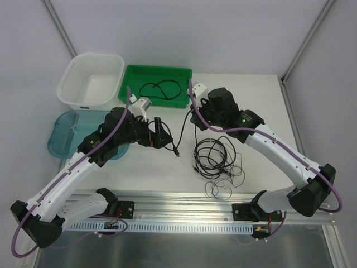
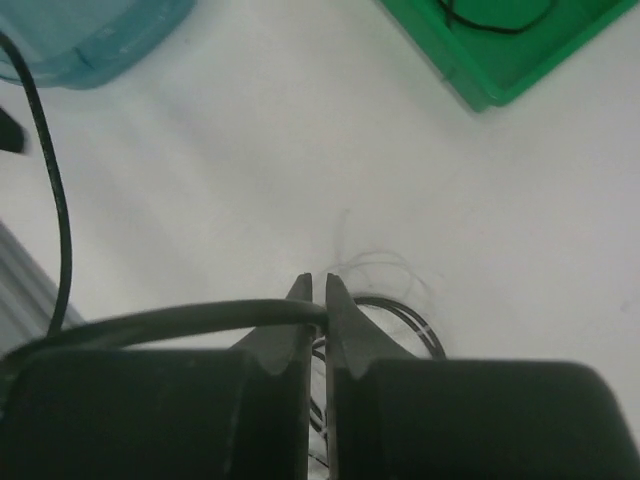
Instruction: Untangle the cables
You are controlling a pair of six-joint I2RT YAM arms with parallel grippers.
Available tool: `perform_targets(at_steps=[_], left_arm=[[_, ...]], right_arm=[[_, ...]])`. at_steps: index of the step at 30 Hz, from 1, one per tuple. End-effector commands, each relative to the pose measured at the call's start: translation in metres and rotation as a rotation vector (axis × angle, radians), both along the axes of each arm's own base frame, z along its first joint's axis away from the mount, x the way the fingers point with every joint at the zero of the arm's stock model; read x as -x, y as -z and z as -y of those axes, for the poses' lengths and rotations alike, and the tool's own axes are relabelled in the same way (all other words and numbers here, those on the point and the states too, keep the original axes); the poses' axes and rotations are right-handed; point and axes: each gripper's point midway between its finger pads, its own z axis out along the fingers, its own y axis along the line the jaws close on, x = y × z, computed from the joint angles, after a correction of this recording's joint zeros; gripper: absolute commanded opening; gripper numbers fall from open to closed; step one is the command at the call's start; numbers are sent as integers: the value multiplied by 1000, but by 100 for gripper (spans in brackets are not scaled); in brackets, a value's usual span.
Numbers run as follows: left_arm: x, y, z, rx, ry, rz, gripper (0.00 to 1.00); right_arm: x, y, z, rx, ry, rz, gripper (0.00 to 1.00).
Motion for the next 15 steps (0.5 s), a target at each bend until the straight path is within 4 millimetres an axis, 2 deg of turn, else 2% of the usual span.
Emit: perform_targets(at_steps=[1,4,5,8,15], left_arm=[[6,-7,27,30,141,80,99],[-1,-5,38,45,147,83,99],[-5,0,43,40,151,65,99],[-7,-1,60,44,159,67,99],[-25,30,85,18,87,43,98]], right_arm=[[22,-39,-39,-223,-149,8,1],[29,-48,-51,-292,-197,-6,1],[28,-50,-52,-301,-192,-7,1],[26,-57,-56,-332,-154,-17,1],[30,-69,-65,-422,-104,-39,1]])
